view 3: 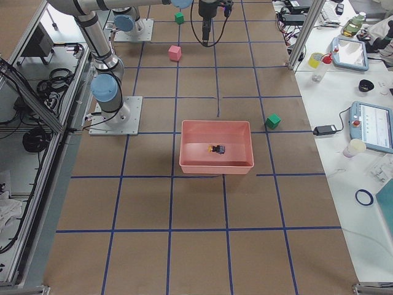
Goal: Align button upright
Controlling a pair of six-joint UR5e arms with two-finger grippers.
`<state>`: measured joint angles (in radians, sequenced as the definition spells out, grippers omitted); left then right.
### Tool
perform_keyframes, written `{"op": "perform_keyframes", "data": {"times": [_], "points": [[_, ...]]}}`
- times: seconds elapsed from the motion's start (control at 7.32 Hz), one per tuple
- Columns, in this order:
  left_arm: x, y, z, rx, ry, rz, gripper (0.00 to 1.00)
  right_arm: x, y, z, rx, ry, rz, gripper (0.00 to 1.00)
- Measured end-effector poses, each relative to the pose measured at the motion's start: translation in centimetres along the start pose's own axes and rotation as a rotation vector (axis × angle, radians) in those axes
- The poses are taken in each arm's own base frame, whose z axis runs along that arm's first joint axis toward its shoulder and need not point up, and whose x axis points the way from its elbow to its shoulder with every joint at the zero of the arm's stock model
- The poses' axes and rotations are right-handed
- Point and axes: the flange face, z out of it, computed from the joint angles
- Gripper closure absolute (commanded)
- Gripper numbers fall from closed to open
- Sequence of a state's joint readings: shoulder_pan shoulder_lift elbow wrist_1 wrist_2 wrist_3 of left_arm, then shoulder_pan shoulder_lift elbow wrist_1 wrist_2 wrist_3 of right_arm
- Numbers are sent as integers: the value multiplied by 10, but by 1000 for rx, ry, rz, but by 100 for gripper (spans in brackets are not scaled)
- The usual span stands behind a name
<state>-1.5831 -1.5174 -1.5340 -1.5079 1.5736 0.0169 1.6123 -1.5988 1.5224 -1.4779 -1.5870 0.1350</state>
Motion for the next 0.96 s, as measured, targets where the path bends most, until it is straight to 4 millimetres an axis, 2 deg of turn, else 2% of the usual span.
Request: {"op": "perform_keyframes", "data": {"times": [0.55, 0.96], "points": [[0, 0, 1, -2, 0, 0, 0, 0, 1, 0, -1, 0, 0, 0], [0, 0, 0, 0, 1, 0, 0, -1, -5, 12, -17, -3, -1, 0]]}}
